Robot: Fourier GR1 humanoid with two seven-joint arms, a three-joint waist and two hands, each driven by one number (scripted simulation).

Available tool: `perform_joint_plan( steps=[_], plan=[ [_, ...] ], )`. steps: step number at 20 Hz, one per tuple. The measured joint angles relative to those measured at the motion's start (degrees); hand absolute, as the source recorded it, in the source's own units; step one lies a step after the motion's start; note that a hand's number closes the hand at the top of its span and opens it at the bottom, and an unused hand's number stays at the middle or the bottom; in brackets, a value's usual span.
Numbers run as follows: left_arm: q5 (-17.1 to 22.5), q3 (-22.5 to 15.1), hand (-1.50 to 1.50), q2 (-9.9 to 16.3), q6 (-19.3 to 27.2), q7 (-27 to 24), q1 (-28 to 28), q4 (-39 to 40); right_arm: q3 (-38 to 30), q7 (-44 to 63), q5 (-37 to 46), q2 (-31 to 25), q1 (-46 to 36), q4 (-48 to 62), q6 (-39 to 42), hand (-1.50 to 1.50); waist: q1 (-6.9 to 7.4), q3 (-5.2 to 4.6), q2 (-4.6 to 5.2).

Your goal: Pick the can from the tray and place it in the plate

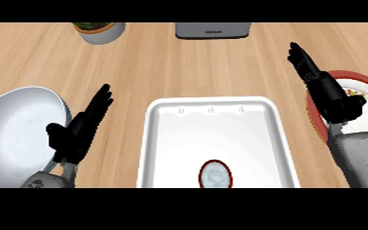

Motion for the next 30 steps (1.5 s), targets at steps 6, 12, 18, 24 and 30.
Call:
perform_joint_plan(
  steps=[6, 12, 18, 24, 30],
  plan=[
    [-1.33, 4.65, 0.00, 1.92, 2.97, 3.31, -2.18, 0.33, 2.93, 5.82, -4.56, 4.98, 4.60, -10.91, 1.24, 1.50, -0.07, -0.83, 0.84],
    [-0.15, 7.12, 0.00, 2.84, 3.62, 5.22, -1.74, 1.67, 2.74, -0.03, 5.65, 4.22, 12.81, -15.82, -8.71, -1.50, -1.67, -1.19, 0.63],
    [0.13, 8.88, 0.00, 2.57, 2.11, 5.83, -3.77, 4.02, 9.62, -8.85, 12.47, 5.34, 28.35, -22.24, -10.47, -1.50, -0.72, -1.07, 1.12],
    [-1.21, 9.06, 0.00, 0.87, 1.57, 5.00, -4.25, 5.31, 14.02, -2.79, 21.60, 1.24, 33.96, -30.47, -10.04, -1.50, -0.06, -1.07, 1.27],
    [-2.50, 10.06, 0.00, -0.18, 0.39, 5.45, -4.65, 5.83, 18.30, 7.41, 29.61, 0.93, 34.67, -36.70, -8.02, -1.50, 0.33, -1.10, 1.36]
  ],
)
